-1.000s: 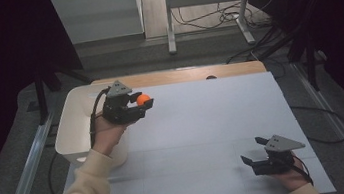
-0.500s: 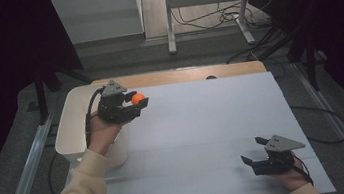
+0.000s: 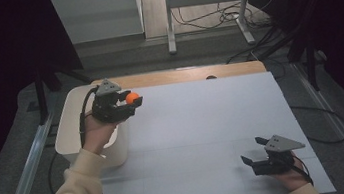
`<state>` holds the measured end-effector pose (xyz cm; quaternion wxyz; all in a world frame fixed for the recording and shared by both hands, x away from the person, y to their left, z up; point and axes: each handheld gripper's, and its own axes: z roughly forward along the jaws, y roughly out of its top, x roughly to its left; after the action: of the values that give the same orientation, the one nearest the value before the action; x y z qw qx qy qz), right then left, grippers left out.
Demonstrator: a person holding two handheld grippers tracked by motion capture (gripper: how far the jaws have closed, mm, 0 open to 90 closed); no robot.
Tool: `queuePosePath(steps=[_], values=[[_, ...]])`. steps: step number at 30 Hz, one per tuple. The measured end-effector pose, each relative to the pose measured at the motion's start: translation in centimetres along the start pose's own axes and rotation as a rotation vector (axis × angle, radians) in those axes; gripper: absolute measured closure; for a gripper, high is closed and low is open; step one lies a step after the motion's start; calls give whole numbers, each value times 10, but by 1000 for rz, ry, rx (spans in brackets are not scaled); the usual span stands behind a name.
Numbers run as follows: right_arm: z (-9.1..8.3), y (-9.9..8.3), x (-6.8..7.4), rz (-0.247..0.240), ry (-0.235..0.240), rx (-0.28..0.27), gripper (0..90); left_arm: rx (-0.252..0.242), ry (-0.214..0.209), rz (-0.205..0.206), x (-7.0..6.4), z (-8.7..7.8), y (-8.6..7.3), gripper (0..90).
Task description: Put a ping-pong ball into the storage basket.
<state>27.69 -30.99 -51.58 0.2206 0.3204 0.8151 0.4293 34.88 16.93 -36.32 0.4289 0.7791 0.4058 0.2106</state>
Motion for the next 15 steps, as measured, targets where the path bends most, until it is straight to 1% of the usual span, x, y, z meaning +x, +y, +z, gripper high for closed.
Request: queuePosePath(steps=[15], values=[[0,0,0,0,0,0,148,1,21,-19,9,-4,-2,499]])
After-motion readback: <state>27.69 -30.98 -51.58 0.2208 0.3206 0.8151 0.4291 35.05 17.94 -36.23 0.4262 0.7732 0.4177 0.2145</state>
